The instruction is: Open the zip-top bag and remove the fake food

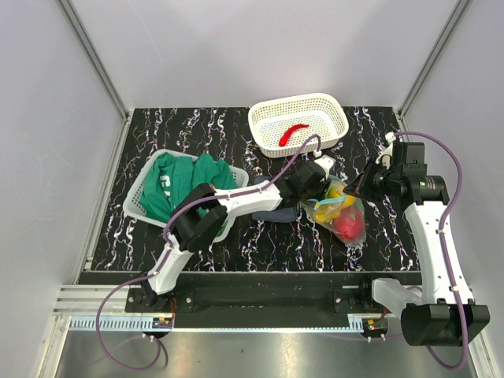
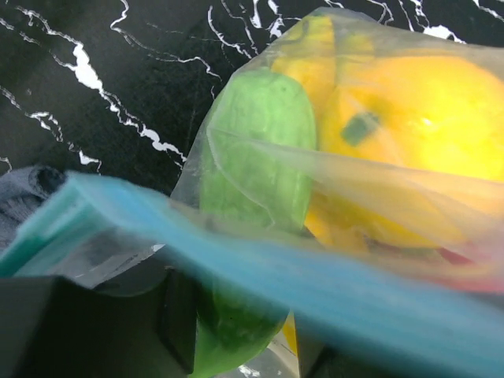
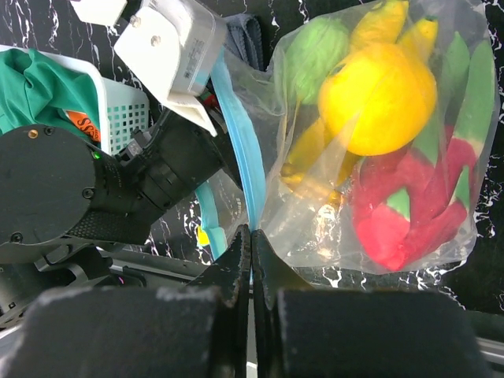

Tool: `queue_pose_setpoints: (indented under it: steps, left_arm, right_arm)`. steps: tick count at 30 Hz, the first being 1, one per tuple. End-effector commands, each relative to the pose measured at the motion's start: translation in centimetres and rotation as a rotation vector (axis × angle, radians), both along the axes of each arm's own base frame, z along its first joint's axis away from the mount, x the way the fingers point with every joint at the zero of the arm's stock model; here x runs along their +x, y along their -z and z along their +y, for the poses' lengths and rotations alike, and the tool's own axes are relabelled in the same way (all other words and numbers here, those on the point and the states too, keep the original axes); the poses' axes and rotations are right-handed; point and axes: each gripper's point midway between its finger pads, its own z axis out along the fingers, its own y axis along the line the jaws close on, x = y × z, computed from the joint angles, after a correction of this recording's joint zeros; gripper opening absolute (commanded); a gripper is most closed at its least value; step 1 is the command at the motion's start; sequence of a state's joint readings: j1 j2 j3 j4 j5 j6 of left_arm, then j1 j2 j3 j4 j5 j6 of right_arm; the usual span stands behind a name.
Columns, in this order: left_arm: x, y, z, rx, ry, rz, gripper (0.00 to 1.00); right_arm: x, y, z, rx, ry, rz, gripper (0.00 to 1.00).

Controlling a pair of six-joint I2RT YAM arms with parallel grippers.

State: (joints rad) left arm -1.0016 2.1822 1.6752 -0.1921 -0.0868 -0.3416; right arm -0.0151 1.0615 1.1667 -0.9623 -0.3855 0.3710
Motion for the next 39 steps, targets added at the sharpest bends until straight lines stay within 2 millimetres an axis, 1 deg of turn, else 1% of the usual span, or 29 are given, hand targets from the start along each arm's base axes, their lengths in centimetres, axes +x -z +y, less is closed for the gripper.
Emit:
queue_pose_setpoints:
  steps: [1, 2, 3, 4, 6, 7, 8, 10, 11, 13, 14, 16, 17, 20, 22, 23, 24, 25, 28, 30, 31, 32, 33, 34, 35, 36, 37, 38, 39]
  left_arm:
    - [0.2, -4.8, -1.0, -0.087, 0.026, -0.046, 0.19]
    - [0.2, -5.9, -1.2, -0.101, 0.035, -0.052, 0.15]
    - [-0.3, -6.3, -1.0, -0.093, 0.044, -0.04, 0.12]
    - [-0.6, -8.0, -1.1, -0.116, 0.061, -0.046, 0.07]
    - [-1.3, -9.4, -0.9, -0.125, 0.074, -0.042, 0.04]
    - [-1.6, -10.7, -0.6, -0.14, 0.077, -0.051, 0.0]
    - [-1.9, -11.3, -0.4, -0.143, 0.082, -0.053, 0.0]
    - [-2.7, -11.9, 0.0, -0.131, 0.105, -0.043, 0.0]
    - [-3.2, -13.1, 0.2, -0.146, 0.124, -0.044, 0.0]
    - [-4.3, -13.4, 0.7, -0.136, 0.16, -0.015, 0.0]
    - [-4.8, -14.3, 0.9, -0.147, 0.175, -0.013, 0.0]
    - [-5.9, -14.7, 1.3, -0.147, 0.207, 0.015, 0.0]
    - [-6.3, -15.5, 1.8, -0.154, 0.211, 0.014, 0.0]
    - [-7.4, -15.6, 2.8, -0.138, 0.25, 0.027, 0.0]
    - [-7.9, -17.0, 3.7, -0.148, 0.269, 0.008, 0.0]
    - [-8.0, -17.2, 4.0, -0.151, 0.277, 0.008, 0.0]
    - [-8.8, -18.1, 4.1, -0.177, 0.33, 0.013, 0.0]
    - [-9.1, -18.5, 4.2, -0.187, 0.351, 0.019, 0.0]
    - [-7.7, -19.6, 5.7, -0.204, 0.304, 0.011, 0.0]
    - [-5.2, -20.2, 6.8, -0.221, 0.208, -0.011, 0.0]
    - [-3.9, -20.5, 7.2, -0.225, 0.159, -0.022, 0.0]
    - [-1.8, -20.9, 8.0, -0.249, 0.108, -0.033, 0.0]
    - [-0.8, -21.1, 8.1, -0.274, 0.072, -0.021, 0.0]
    - [0.6, -20.9, 7.9, -0.29, 0.046, -0.017, 0.0]
    - [2.6, -21.3, 8.4, -0.317, 0.007, -0.027, 0.0]
    - [3.6, -21.1, 8.3, -0.339, -0.016, -0.01, 0.0]
    - [5.6, -21.7, 8.8, -0.363, -0.047, -0.026, 0.0]
    - [7.3, -20.2, 8.5, -0.359, -0.074, -0.021, 0.0]
    - [8.8, -19.9, 9.0, -0.36, -0.122, -0.026, 0.0]
  right_arm:
    - [0.5, -0.6, -0.1, -0.006, 0.002, -0.042, 0.0]
    - [0.6, -0.5, -0.2, -0.012, 0.002, -0.043, 0.0]
    - [0.7, -0.3, -0.3, -0.017, 0.004, -0.041, 0.0]
    - [0.7, -0.2, -0.4, -0.025, 0.011, -0.041, 0.0]
    - [0.9, 0.0, -0.7, -0.041, 0.018, -0.043, 0.0]
    - [1.0, 0.0, -0.8, -0.045, 0.021, -0.044, 0.0]
    - [1.1, 0.0, -0.9, -0.049, 0.023, -0.046, 0.0]
    - [1.3, -0.2, -1.0, -0.057, 0.026, -0.053, 0.0]
    - [1.4, -0.2, -1.1, -0.06, 0.025, -0.053, 0.0]
    - [1.5, -0.2, -1.2, -0.07, 0.025, -0.058, 0.0]
    - [1.6, -0.2, -1.3, -0.074, 0.026, -0.058, 0.0]
    - [1.7, -0.2, -1.5, -0.084, 0.031, -0.061, 0.0]
    - [1.8, -0.2, -1.5, -0.087, 0.03, -0.063, 0.0]
    - [1.8, -0.3, -1.7, -0.101, 0.035, -0.068, 0.0]
    - [1.9, -0.4, -2.0, -0.114, 0.046, -0.074, 0.0]
    - [2.0, -0.5, -2.1, -0.118, 0.049, -0.077, 0.0]
    - [2.1, -0.4, -2.4, -0.13, 0.062, -0.076, 0.0]
    - [2.1, -0.5, -2.5, -0.134, 0.07, -0.078, 0.0]
    - [2.2, -0.8, -2.5, -0.132, 0.07, -0.086, 0.0]
    - [2.1, -0.9, -2.4, -0.127, 0.066, -0.086, 0.0]
    - [1.9, -1.1, -2.3, -0.125, 0.064, -0.09, 0.0]
    - [1.8, -1.2, -2.3, -0.12, 0.063, -0.092, 0.0]
    - [1.6, -1.3, -2.2, -0.118, 0.063, -0.094, 0.0]
    - [1.5, -1.6, -2.2, -0.116, 0.065, -0.102, 0.0]
    - [1.3, -1.8, -2.2, -0.114, 0.063, -0.106, 0.0]
    - [1.2, -2.1, -2.2, -0.114, 0.064, -0.113, 0.0]
    - [1.0, -2.6, -2.2, -0.116, 0.067, -0.126, 0.0]
    - [0.9, -2.8, -2.3, -0.119, 0.07, -0.132, 0.0]
    - [0.8, -3.2, -2.3, -0.121, 0.073, -0.143, 0.0]
